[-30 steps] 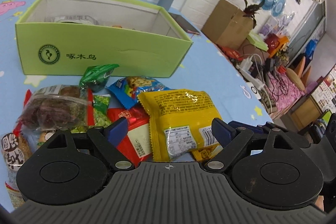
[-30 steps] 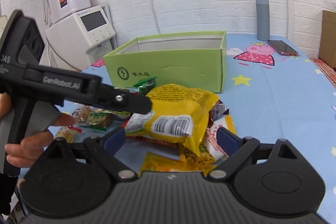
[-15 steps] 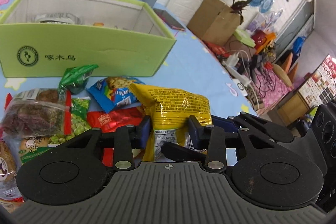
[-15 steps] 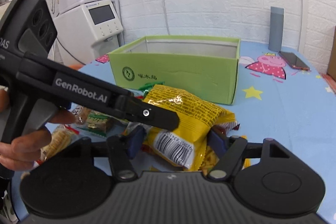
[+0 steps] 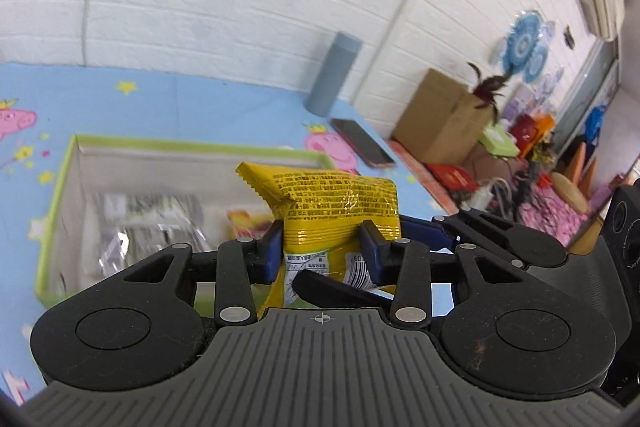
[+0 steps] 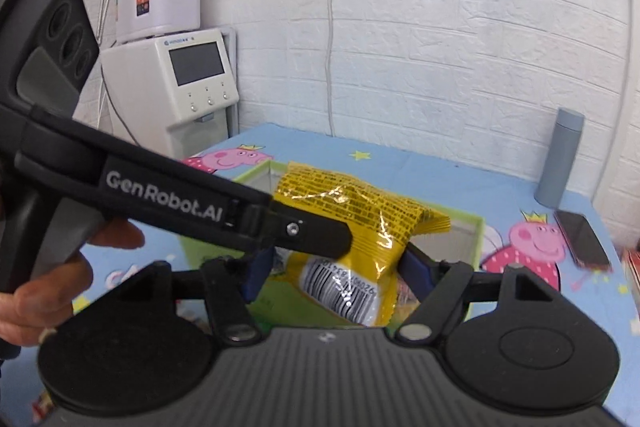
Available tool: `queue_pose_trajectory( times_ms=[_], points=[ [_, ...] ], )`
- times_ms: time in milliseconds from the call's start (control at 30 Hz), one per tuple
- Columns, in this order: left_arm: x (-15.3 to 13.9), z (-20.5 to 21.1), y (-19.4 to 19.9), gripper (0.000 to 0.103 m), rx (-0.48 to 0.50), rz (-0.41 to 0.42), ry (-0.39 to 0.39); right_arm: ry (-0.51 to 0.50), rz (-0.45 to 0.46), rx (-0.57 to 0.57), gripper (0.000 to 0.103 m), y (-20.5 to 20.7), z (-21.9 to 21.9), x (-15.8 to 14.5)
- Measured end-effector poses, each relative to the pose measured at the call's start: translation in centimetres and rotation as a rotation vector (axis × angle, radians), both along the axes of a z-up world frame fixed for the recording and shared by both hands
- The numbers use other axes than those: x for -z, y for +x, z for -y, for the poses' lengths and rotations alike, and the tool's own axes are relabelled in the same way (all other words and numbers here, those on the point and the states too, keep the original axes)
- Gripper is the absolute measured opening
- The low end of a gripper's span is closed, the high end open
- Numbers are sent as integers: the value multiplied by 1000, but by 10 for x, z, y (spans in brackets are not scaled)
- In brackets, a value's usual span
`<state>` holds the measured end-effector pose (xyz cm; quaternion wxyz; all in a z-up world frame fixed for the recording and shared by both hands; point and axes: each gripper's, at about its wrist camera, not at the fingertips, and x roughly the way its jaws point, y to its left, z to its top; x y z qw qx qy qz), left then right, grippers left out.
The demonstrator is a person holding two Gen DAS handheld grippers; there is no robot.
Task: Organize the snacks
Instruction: 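Place the yellow bag into the green box and release, then grasp the translucent orange cake bag with the left gripper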
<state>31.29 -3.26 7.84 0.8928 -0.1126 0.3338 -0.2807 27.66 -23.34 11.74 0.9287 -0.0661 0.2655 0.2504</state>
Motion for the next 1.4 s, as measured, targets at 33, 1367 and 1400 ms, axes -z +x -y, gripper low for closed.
queue_pose_trajectory(
  times_ms=[33,1367,1400],
  points=[
    [3,-1,13,24,-9,-8,8,-4,-11,-3,78,13,-4,2],
    [116,28,-168,52,120,-275,-92,149,-182,227,93,-209,73,92],
    [117,29,-169,46,117,-280,-83,138,-180,236,93,-209,73,92]
  ],
)
